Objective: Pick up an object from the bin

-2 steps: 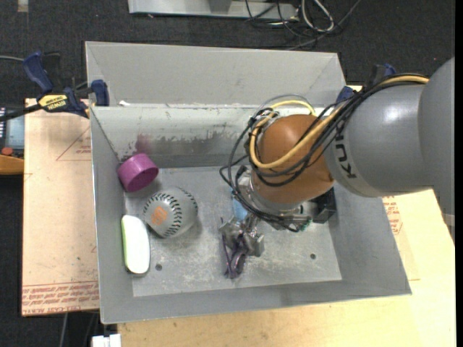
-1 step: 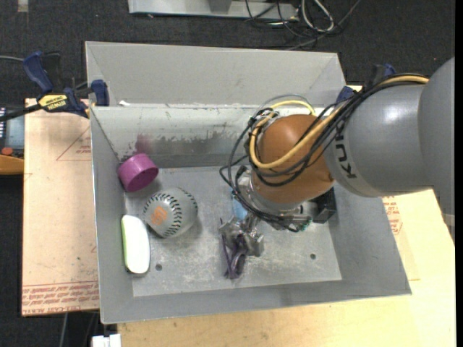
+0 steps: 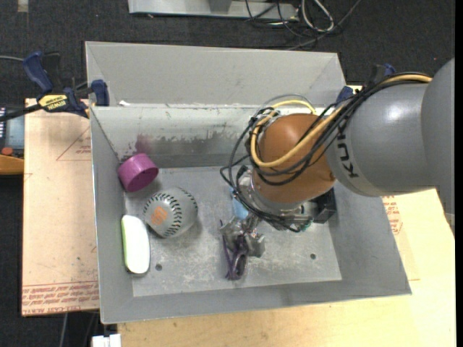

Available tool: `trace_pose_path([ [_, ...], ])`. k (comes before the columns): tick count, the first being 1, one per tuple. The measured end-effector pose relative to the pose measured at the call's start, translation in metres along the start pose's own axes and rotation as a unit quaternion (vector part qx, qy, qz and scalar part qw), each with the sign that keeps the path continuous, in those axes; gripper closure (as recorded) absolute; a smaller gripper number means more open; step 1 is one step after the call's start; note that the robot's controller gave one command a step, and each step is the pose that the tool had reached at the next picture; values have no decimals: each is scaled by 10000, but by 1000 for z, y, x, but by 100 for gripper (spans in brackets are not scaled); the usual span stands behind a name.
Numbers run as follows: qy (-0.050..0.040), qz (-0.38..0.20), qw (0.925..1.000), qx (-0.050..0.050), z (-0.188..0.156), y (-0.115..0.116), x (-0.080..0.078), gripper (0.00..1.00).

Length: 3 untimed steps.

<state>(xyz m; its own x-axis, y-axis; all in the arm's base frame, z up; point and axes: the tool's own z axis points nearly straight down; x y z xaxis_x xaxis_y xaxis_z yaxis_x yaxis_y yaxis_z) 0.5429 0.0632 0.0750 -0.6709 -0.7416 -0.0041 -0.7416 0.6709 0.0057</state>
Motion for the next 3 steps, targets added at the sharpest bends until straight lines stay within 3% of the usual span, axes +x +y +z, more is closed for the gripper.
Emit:
trace_pose_path([
  [1,24,3,10000,-26,-22,2,1,100],
  [3,-13,11,10000,6,-74,0,-1,100],
])
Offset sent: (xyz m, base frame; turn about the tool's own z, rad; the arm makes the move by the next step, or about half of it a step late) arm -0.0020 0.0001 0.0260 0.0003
